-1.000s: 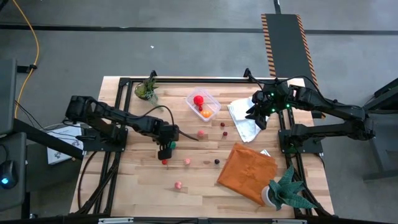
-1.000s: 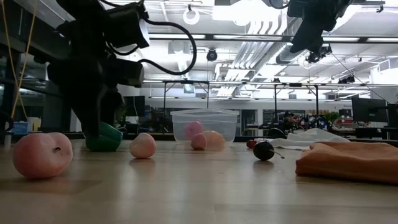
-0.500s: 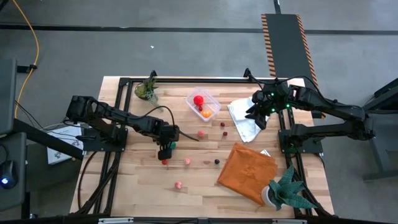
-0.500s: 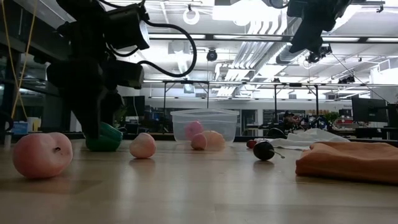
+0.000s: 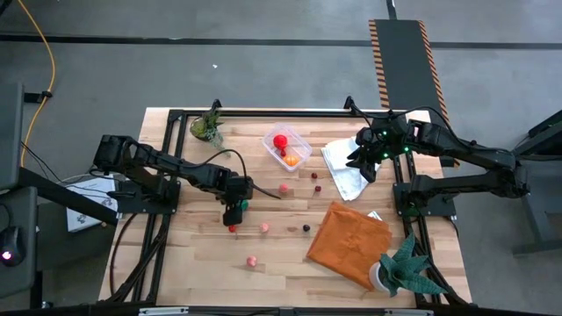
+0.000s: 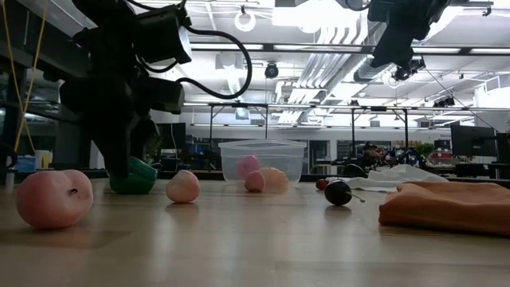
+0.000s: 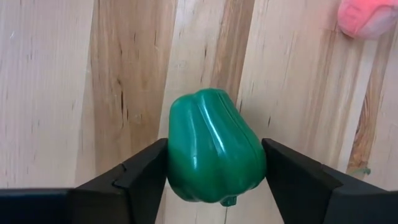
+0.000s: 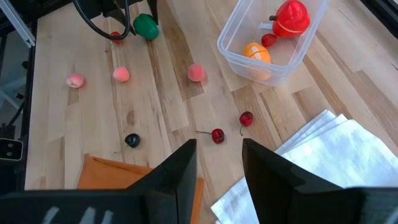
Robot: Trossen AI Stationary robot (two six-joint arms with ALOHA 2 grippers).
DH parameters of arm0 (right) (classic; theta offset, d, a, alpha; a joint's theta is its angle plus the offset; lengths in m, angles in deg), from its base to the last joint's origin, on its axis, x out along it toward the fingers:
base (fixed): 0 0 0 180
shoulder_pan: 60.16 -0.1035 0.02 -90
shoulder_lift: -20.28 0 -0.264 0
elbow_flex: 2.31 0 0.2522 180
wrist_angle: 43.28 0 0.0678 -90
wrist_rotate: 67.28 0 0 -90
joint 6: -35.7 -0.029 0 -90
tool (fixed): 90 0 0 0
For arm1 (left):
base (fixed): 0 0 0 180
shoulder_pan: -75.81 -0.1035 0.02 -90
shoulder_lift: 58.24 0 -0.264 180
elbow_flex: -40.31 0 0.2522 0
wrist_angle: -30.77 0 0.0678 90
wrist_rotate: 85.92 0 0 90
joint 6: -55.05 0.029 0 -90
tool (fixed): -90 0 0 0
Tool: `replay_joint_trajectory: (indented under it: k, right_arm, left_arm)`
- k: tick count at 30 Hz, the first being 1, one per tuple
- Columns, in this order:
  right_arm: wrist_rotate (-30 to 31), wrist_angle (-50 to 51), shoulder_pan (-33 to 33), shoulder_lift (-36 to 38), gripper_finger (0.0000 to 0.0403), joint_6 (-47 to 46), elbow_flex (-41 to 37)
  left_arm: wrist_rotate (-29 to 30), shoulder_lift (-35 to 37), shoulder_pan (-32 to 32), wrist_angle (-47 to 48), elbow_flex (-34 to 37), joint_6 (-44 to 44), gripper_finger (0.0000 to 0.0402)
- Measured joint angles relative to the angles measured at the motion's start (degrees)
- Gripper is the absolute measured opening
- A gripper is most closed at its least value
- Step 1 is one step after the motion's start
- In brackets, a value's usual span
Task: Pick and placing Produce into tupperware
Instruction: Put the green bell pepper into the transparent bin
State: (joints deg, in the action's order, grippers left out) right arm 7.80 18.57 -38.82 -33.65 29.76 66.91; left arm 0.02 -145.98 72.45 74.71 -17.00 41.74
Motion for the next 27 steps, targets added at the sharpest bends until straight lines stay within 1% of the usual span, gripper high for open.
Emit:
replay_joint_trajectory:
  k: [8,16,20,27]
  right_arm:
    - [0.0,0.0,0.0,0.0,0.0119,0.0,0.0]
    - [0.0,0.0,0.0,0.0,0.0119,0.0,0.0]
    - [0.0,0.0,0.0,0.0,0.0119,0.0,0.0]
    - [0.0,0.0,0.0,0.0,0.0119,0.0,0.0]
  left_arm:
    - [0.5,0.1,0.0,1.0,-0.1,0.0,0.0214]
    - [0.6,0.1,0.0,1.1,-0.1,-0.5,0.0224]
    - [0.6,0.1,0.0,1.2,-0.1,-0.6,0.0222]
    - [0.8,-0.1,0.0,1.6,-2.6,-0.4,0.0218]
